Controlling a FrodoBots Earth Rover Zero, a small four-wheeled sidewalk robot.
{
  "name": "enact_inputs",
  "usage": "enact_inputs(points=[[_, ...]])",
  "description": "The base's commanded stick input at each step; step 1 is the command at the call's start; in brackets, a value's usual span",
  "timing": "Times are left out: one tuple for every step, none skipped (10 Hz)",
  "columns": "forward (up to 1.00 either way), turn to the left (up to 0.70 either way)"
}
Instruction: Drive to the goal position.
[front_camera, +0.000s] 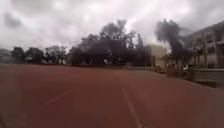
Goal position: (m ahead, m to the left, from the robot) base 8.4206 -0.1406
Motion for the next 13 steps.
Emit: enact_inputs(points=[[1.0, 0.0], [1.0, 0.0], [1.0, 0.0], [1.0, 0.0], [1.0, 0.0], [1.0, 0.0], [1.0, 0.0], [1.0, 0.0], [1.0, 0.0], [1.0, 0.0], [1.0, 0.0], [1.0, 0.0], [1.0, 0.0]])
